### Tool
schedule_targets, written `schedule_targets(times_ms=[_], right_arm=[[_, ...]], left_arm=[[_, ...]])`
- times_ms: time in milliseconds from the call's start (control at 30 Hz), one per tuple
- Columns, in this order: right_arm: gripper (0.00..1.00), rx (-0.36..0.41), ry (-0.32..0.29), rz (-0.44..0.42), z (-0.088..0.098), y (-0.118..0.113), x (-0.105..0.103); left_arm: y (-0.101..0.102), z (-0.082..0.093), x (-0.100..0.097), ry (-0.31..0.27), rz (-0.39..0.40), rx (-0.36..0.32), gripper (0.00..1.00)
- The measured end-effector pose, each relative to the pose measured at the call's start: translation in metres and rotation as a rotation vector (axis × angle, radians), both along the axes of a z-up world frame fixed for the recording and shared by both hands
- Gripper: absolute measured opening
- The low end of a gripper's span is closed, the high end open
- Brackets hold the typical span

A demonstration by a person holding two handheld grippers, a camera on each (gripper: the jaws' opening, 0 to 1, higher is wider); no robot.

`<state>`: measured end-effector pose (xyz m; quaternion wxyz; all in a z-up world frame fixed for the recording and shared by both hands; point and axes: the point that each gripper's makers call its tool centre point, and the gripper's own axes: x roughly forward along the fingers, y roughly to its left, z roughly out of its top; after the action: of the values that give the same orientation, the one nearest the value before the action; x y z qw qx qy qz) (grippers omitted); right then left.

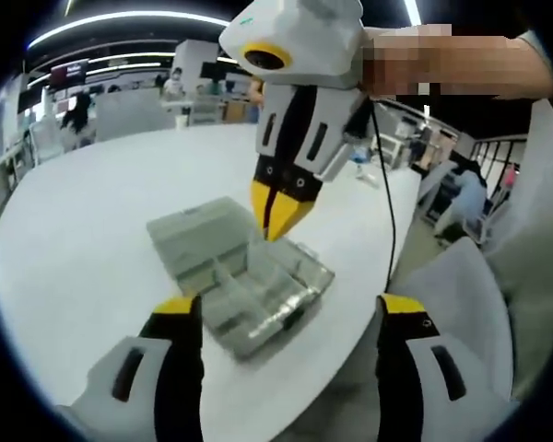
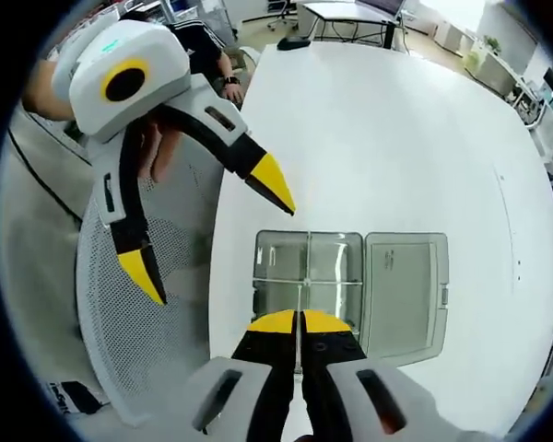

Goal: Insert the divider into the dual guide fixture by aligning both edges with the guide slots and pushing it downward to the bottom, including one-sided entry, uneven engagement, binding, and posture correction.

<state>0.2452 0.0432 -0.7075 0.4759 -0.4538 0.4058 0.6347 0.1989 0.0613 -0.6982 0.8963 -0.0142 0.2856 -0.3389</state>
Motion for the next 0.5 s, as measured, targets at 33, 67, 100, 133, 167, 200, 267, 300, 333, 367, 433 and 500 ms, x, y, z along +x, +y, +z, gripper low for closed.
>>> schedule_targets(times_ms=[33, 67, 100, 133, 167, 200, 267, 300, 333, 367, 433, 500], right_arm=[[0.00, 0.002, 0.001, -0.002, -0.0004, 0.0003, 0.0001], [0.00, 0.001, 0.002, -0.003, -0.0009, 0.0002, -0.0002], [0.00, 0.000, 0.004, -0.005, -0.0017, 0.0002, -0.0005], [0.00, 0.000, 0.005, -0.006, -0.0023, 0.0002, -0.0006], [0.00, -0.001, 0.006, -0.004, -0.0030, 0.0002, -0.0010], [0.00, -0.002, 0.005, -0.002, -0.0035, 0.0002, -0.0009], [0.00, -0.002, 0.006, -0.004, -0.0043, 0.0005, -0.0008], [0.00, -0.003, 0.007, -0.006, -0.0048, 0.0004, -0.0005], [0.00, -0.004, 0.007, -0.007, -0.0055, 0.0004, 0.0001], [0.00, -0.004, 0.008, -0.008, -0.0058, 0.0004, 0.0001], [0.00, -0.004, 0.009, -0.010, -0.0070, 0.0004, 0.0003], [0.00, -0.006, 0.010, -0.007, -0.0085, -0.0001, 0.0001]], left_arm=[[0.0004, -0.0002, 0.0000, 0.000, 0.001, -0.001, 0.76], [0.0007, -0.0004, -0.0001, 0.001, 0.002, -0.002, 0.76], [0.0009, -0.0006, -0.0003, 0.002, 0.003, -0.002, 0.76], [0.0010, -0.0008, -0.0005, 0.002, 0.002, -0.001, 0.76], [0.0012, -0.0009, -0.0006, 0.002, 0.002, -0.001, 0.76], [0.0014, -0.0010, -0.0007, 0.002, 0.003, -0.001, 0.76], [0.0017, -0.0012, -0.0008, 0.003, 0.004, -0.001, 0.76], [0.0019, -0.0012, -0.0008, 0.003, 0.005, -0.001, 0.76], [0.0021, -0.0012, -0.0009, 0.003, 0.005, -0.001, 0.76], [0.0021, -0.0012, -0.0011, 0.004, 0.005, -0.002, 0.76], [0.0025, -0.0013, -0.0012, 0.004, 0.005, -0.001, 0.76], [0.0034, -0.0017, -0.0012, 0.005, 0.007, -0.001, 0.76]])
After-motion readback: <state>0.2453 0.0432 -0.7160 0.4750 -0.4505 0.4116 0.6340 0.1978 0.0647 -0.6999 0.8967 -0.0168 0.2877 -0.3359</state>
